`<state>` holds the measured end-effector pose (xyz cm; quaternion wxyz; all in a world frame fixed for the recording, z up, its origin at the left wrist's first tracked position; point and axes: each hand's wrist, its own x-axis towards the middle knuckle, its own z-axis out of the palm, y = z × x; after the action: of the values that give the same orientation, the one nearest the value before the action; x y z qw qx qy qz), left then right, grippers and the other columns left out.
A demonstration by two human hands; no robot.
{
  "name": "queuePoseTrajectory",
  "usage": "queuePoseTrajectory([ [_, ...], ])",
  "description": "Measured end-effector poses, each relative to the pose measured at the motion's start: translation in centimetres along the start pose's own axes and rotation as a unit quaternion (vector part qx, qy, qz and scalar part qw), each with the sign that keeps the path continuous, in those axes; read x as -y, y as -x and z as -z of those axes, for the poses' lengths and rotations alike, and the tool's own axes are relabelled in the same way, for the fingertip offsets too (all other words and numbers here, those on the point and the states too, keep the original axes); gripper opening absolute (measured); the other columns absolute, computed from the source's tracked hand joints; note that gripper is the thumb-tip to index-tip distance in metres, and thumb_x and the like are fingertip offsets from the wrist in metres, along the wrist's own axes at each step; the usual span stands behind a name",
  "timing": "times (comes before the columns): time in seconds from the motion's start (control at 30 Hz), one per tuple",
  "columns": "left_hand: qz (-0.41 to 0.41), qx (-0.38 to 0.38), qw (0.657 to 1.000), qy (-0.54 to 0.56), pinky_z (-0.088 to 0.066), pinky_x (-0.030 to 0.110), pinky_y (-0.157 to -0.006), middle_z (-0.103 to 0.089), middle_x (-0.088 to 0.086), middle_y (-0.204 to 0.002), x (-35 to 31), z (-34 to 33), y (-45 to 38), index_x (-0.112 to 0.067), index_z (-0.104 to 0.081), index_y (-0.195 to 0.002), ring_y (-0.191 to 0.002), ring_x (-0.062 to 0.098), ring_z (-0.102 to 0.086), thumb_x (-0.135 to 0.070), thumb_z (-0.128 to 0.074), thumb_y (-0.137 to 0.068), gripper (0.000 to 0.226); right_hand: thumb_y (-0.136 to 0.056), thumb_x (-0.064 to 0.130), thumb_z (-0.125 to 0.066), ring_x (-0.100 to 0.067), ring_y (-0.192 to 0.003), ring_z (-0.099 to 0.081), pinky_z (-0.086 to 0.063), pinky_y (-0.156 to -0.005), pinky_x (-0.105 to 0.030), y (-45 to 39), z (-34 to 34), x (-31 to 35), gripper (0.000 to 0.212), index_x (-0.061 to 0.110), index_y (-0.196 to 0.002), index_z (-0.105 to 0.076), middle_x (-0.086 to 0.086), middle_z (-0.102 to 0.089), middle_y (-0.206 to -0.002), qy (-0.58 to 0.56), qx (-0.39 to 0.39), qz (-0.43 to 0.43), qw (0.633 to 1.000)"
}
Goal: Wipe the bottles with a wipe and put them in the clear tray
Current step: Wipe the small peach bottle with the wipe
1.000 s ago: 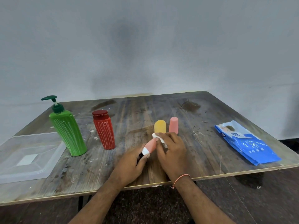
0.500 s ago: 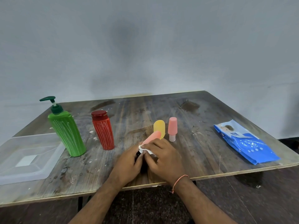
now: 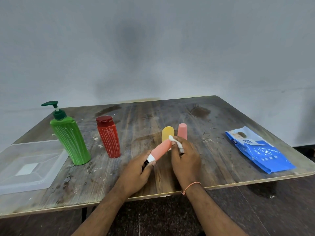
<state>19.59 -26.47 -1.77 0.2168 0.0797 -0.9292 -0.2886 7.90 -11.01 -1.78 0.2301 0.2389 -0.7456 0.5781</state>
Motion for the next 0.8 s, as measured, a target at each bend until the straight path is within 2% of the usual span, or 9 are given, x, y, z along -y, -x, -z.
queuePoseTrajectory([
  [0.13,0.007,0.001,1.0,0.002,-0.051,0.021,-0.087,-0.063,-0.018,-0.121,-0.1,0.0,0.0,-0.034,-0.054,-0.142,-0.108,-0.01,-0.054,-0.037,-0.056,-0.106,0.036,-0.104,0.03,-0.069,0.004,-0.105,-0.067,-0.048,-0.084,-0.006,-0.1,0.2,0.1,0.022,0.032,-0.125,-0.077,0.019,-0.075,-0.115,-0.03,0.014,-0.049,0.998],
  [0.27,0.025,-0.002,0.999,0.034,-0.051,0.018,-0.088,-0.062,-0.024,-0.123,0.1,0.0,-0.1,-0.039,-0.049,-0.147,-0.112,-0.014,-0.054,-0.037,-0.055,-0.107,0.041,-0.101,0.037,-0.073,0.006,-0.094,-0.067,-0.051,-0.071,-0.01,-0.2,0.5,0.3,0.019,0.041,-0.12,-0.072,0.025,-0.073,-0.1,-0.053,0.063,-0.099,0.992],
  [0.33,0.041,-0.007,0.997,0.06,-0.048,0.013,-0.079,-0.064,-0.025,-0.115,-0.1,0.1,-0.1,-0.043,-0.048,-0.143,-0.104,-0.013,-0.058,-0.036,-0.054,-0.108,0.037,-0.099,0.042,-0.074,0.005,-0.089,-0.071,-0.058,-0.073,-0.021,-0.2,0.5,0.3,0.017,0.047,-0.114,-0.068,0.027,-0.075,-0.098,-0.066,0.098,-0.111,0.987],
  [0.4,0.06,-0.006,0.994,0.089,-0.048,0.014,-0.07,-0.068,-0.019,-0.098,-0.1,0.1,-0.2,-0.045,-0.049,-0.134,-0.092,-0.005,-0.064,-0.037,-0.053,-0.108,0.028,-0.098,0.044,-0.076,0.004,-0.089,-0.073,-0.06,-0.075,-0.025,-0.2,0.5,0.3,0.017,0.044,-0.112,-0.066,0.028,-0.077,-0.098,-0.077,0.131,-0.113,0.982],
  [0.47,0.074,-0.003,0.99,0.119,-0.054,0.024,-0.072,-0.07,-0.011,-0.088,0.2,0.1,-0.4,-0.04,-0.056,-0.131,-0.082,0.004,-0.068,-0.042,-0.051,-0.108,0.024,-0.097,0.043,-0.077,0.007,-0.091,-0.073,-0.056,-0.075,-0.015,-0.1,0.7,0.6,0.019,0.04,-0.112,-0.066,0.026,-0.078,-0.098,-0.067,0.173,-0.107,0.977],
  [0.53,0.088,0.0,0.985,0.146,-0.057,0.034,-0.076,-0.071,-0.008,-0.09,0.5,0.1,-0.5,-0.035,-0.061,-0.124,-0.081,0.009,-0.069,-0.045,-0.048,-0.108,0.023,-0.096,0.041,-0.079,0.01,-0.093,-0.071,-0.05,-0.072,-0.006,-0.1,0.7,0.8,0.02,0.037,-0.112,-0.067,0.025,-0.078,-0.098,-0.057,0.204,-0.099,0.972],
  [0.6,0.099,0.002,0.979,0.177,-0.056,0.033,-0.075,-0.072,-0.007,-0.093,0.6,0.1,-0.6,-0.034,-0.064,-0.117,-0.081,0.011,-0.07,-0.038,-0.048,-0.11,0.018,-0.096,0.036,-0.08,0.011,-0.093,-0.071,-0.048,-0.073,-0.004,-0.1,0.7,0.9,0.02,0.034,-0.112,-0.069,0.024,-0.078,-0.097,-0.062,0.22,-0.092,0.969],
  [0.67,0.107,0.002,0.974,0.199,-0.054,0.026,-0.071,-0.072,-0.008,-0.095,0.2,0.1,-0.7,-0.032,-0.063,-0.118,-0.079,0.01,-0.07,-0.032,-0.046,-0.112,0.019,-0.096,0.033,-0.081,0.012,-0.094,-0.07,-0.047,-0.074,-0.004,-0.1,0.6,0.9,0.019,0.032,-0.111,-0.07,0.025,-0.078,-0.099,-0.063,0.239,-0.082,0.966],
  [0.8,0.134,-0.012,0.966,0.22,-0.052,0.021,-0.067,-0.073,-0.005,-0.091,0.1,0.3,-0.6,-0.025,-0.069,-0.111,-0.075,0.004,-0.067,-0.03,-0.045,-0.112,0.024,-0.096,0.028,-0.081,0.009,-0.1,-0.071,-0.051,-0.08,-0.008,0.0,0.6,1.0,0.016,0.029,-0.109,-0.072,0.021,-0.079,-0.103,-0.082,0.274,-0.07,0.956],
])
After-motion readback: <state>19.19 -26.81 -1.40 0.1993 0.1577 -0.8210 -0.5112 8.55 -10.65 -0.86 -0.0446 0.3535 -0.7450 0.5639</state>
